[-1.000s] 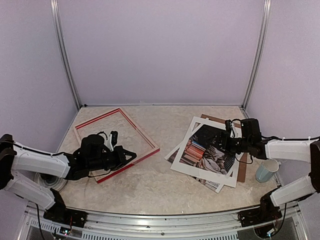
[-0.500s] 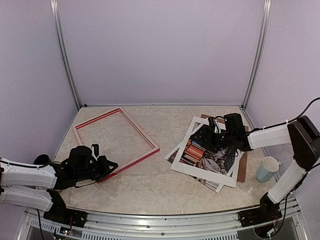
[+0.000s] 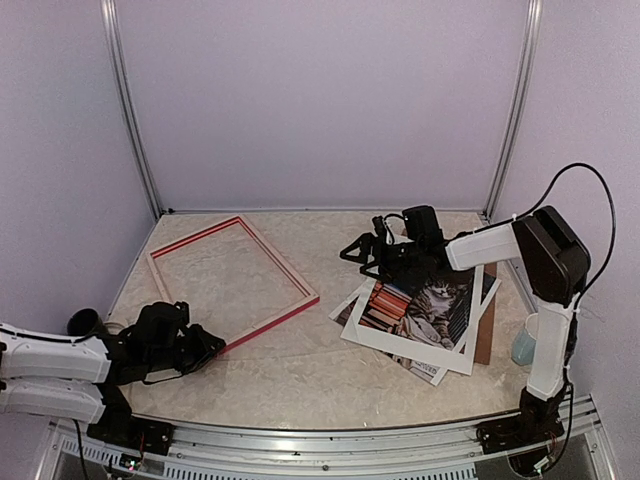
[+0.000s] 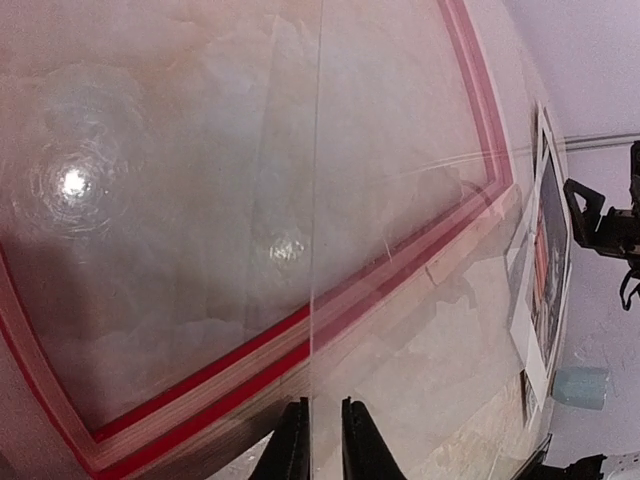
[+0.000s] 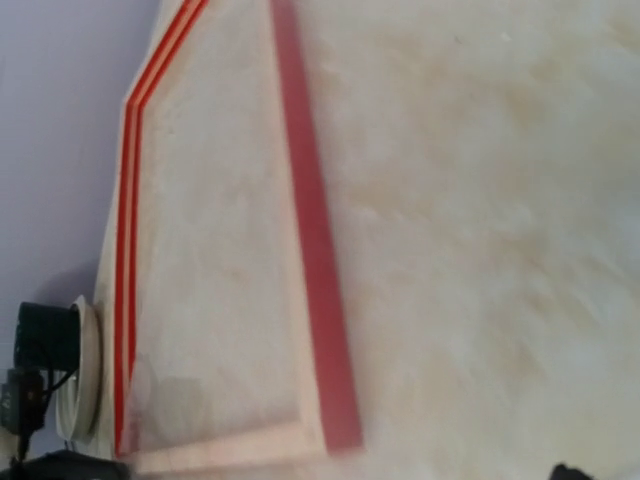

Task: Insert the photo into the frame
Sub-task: Pick up the glass panel from the frame body.

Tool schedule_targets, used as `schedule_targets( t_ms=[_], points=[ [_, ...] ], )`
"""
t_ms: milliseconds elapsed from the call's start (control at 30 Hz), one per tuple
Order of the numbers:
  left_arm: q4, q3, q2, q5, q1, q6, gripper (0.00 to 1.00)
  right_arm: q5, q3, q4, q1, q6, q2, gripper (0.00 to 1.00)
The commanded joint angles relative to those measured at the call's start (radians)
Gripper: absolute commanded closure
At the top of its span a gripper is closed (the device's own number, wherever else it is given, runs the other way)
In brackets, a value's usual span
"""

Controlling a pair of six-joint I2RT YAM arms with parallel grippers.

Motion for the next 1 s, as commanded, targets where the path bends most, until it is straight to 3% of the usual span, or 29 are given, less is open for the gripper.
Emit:
schedule_targets(
  t_ms=[0, 300, 633, 967],
  points=[
    [-0.059, -0.016, -0.019, -0.029, 0.013, 0.004, 0.84, -0.037, 0.133, -0.058, 0.020, 0.006, 0.090, 0.01],
    [-0.118, -0.016, -0.081, -0.061, 0.018, 0.003, 0.59, -0.057, 0.315, -0.157, 0.020, -0.013, 0.257, 0.01],
    [-0.156, 0.007, -0.102, -0.096, 0.021, 0.024, 0.39, -0.129, 0.321, -0.092, 0.022, 0.019, 0.315, 0.04],
    [-0.144, 0.018, -0.077, -0.118, 0.021, 0.039, 0.31, -0.211, 0.364, -0.032, 0.047, 0.074, 0.395, 0.06]
  ],
)
